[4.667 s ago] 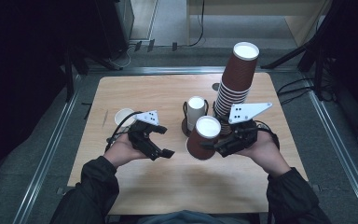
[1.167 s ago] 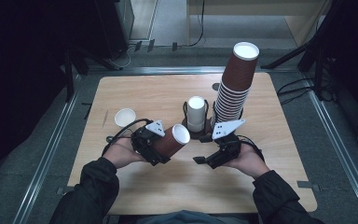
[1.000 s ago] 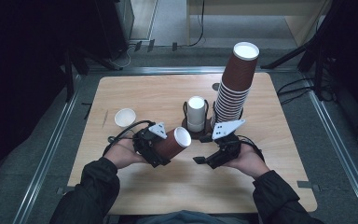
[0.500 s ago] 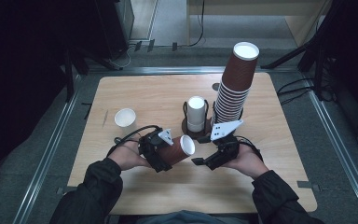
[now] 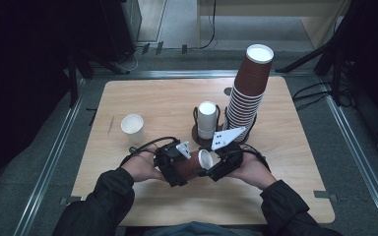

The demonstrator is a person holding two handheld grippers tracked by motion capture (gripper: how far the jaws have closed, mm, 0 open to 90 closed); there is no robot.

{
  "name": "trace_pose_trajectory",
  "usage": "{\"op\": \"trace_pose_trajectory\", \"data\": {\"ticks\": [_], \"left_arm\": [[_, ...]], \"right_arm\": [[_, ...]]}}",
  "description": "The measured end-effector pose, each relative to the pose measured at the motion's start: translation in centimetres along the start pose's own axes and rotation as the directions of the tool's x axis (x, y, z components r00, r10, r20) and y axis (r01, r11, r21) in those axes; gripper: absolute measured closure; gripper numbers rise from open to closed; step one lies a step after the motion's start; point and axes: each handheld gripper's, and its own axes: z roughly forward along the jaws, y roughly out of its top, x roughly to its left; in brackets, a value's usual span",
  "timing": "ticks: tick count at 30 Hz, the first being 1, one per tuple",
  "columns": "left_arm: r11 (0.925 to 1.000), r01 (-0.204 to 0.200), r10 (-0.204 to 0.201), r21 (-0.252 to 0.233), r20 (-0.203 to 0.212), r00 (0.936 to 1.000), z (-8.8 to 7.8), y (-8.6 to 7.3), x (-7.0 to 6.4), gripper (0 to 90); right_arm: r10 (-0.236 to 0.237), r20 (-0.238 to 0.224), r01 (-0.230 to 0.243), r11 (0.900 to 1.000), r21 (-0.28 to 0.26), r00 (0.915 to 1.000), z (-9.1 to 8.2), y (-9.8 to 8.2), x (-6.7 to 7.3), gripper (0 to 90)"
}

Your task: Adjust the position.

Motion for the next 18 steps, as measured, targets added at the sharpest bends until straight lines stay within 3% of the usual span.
{"op": "trace_pose_trajectory", "data": {"ticks": [10, 14, 18], "left_arm": [[0.9998, -0.02, 0.02, -0.003, 0.003, 0.9998, -0.1, 0.0, -0.1, 7.2], [0.9994, -0.004, 0.004, -0.035, 0.012, 0.9999, -0.5, -0.1, 0.0, 4.6], [0.9945, 0.021, -0.022, -0.102, -0.004, 0.9998, -1.3, -0.1, 0.2, 0.0]], "right_arm": [[-0.009, -0.005, 0.009, 1.0, 0.027, 0.9999, 0.0, 0.1, 0.2, 23.0], [0.007, -0.013, -0.007, 1.0, 0.007, 0.9999, -0.4, 0.2, 0.1, 22.9], [0.017, -0.012, -0.017, 1.0, -0.011, 0.9998, -0.9, 0.1, -0.2, 22.9]]}}
